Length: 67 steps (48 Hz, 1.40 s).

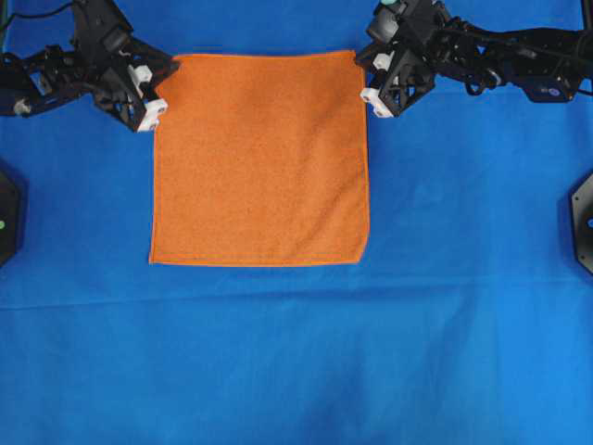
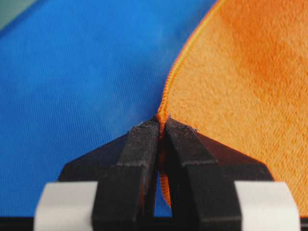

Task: Fold the orange towel.
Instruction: 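Grasp the far left and far right towel corners with both grippers, then fold the far edge toward the near edge with both grippers, release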

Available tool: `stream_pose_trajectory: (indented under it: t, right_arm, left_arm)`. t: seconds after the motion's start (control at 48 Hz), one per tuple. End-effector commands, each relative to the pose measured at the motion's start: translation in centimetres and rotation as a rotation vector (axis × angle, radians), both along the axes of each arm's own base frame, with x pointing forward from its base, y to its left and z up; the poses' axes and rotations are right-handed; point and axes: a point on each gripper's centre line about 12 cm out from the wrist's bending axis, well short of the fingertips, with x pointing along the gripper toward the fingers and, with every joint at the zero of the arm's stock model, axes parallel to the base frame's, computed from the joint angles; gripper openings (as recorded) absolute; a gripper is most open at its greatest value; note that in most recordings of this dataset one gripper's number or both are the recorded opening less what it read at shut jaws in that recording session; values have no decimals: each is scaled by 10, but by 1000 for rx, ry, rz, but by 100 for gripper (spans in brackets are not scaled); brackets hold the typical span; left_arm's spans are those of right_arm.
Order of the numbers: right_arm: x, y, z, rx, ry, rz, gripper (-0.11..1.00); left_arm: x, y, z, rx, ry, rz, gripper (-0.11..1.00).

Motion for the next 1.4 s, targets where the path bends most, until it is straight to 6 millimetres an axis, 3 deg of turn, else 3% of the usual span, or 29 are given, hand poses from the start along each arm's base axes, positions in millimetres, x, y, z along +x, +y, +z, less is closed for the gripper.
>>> stream_pose_trajectory:
  t: [0.0, 0.271, 0.542, 0.729, 1.084, 1.209, 1.375]
  right_arm:
    - [3, 0, 14, -19, -35, 2, 2]
    - [6, 25, 30, -20, -49, 60, 2]
    - [4, 80, 49, -2, -50, 186, 2]
    - [-3, 121, 42, 48, -17, 269, 2]
    - [-4, 174, 36, 136, -15, 353, 2]
    - [-3, 186, 34, 158, -13, 372, 2]
    - [-1, 189, 28, 178, -1, 362, 2]
  left_arm:
    - [3, -3, 7, 12, -16, -18, 1]
    - [3, -30, 16, -6, 12, -97, 1]
    - [-5, -82, 26, -15, 11, -251, 1]
    - [-13, -119, 22, -42, 24, -373, 1]
    - [-9, -180, 16, -135, 37, -565, 1]
    - [-7, -193, 14, -176, 45, -586, 1]
    - [-1, -195, 12, -187, 56, -584, 1]
